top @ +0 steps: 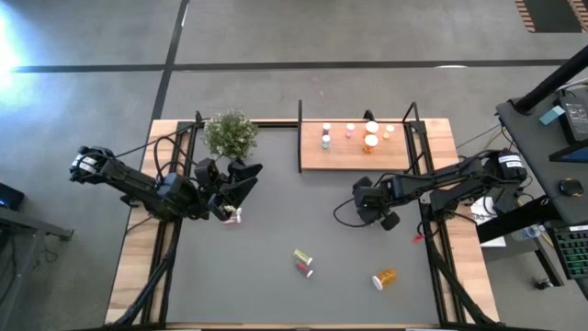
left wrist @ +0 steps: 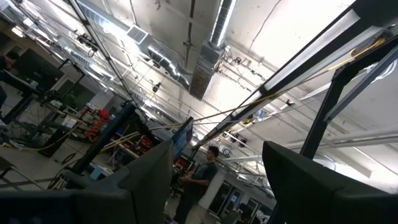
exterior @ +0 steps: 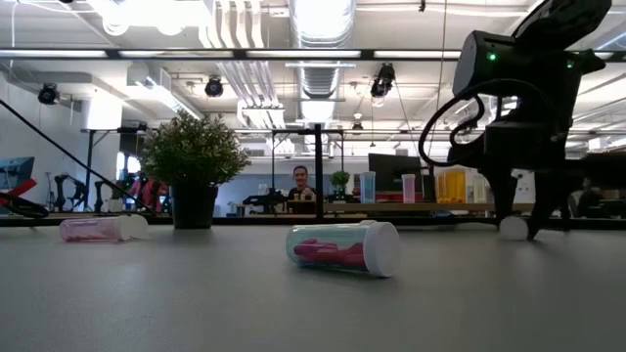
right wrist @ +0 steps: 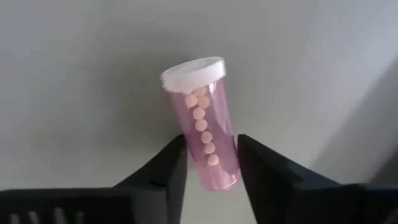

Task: Pick and place medicine bottles onto shelf by color
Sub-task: Put the right pink pill bottle on the shelf aligned with the other pink pill bottle

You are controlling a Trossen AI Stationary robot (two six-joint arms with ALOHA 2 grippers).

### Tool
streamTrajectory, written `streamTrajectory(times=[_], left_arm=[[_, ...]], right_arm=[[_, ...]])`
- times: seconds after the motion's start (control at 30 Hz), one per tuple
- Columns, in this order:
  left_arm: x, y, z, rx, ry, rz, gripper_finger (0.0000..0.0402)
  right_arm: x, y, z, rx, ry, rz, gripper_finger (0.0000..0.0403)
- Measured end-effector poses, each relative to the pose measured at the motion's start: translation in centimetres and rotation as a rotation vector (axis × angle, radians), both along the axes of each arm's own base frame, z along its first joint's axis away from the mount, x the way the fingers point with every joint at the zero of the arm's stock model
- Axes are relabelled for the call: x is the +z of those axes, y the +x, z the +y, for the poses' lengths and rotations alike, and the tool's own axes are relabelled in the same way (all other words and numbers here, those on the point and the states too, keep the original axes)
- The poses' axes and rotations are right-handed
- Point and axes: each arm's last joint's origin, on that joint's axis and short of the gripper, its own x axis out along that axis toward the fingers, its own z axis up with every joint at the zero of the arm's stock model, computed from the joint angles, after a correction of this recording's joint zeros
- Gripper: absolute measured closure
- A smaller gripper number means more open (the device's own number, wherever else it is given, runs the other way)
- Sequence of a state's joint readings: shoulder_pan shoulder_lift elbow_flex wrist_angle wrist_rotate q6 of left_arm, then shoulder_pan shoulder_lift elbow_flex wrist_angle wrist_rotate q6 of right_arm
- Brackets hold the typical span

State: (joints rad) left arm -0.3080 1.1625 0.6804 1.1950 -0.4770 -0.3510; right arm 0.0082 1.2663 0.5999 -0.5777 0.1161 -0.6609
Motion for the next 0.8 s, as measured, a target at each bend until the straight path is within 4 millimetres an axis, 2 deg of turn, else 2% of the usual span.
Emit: streamTrajectory(times=[0.17, 0.33, 0.47, 0.6, 0.8], left_arm=[[0.0, 0.0, 0.0, -0.003, -0.004, -0.001, 0.0171], [-0.3, 0.3, -0.1, -0.005, -0.003, 0.011, 0.0171], [-0.9, 0.9, -0.1, 0.013, 0.0, 0.046, 0.0171], [-1.5, 2.0, 0.5, 0.081, -0.005, 0.135, 0.0171], [-0.4, 3.9, 1.1, 0.134, 0.064, 0.384, 0.0171]], right_arm=[[0.1, 0.0, 0.0, -0.113, 0.022, -0.008, 0.0314], [1.5, 0.6, 0.0, -0.231, 0.055, -0.024, 0.0313], [4.1, 1.4, 0.0, -0.304, 0.079, -0.072, 0.0307], [7.5, 2.7, 0.0, -0.361, 0.116, -0.209, 0.0309], [13.0, 4.6, -0.1, -0.489, 0.15, -0.421, 0.0308]])
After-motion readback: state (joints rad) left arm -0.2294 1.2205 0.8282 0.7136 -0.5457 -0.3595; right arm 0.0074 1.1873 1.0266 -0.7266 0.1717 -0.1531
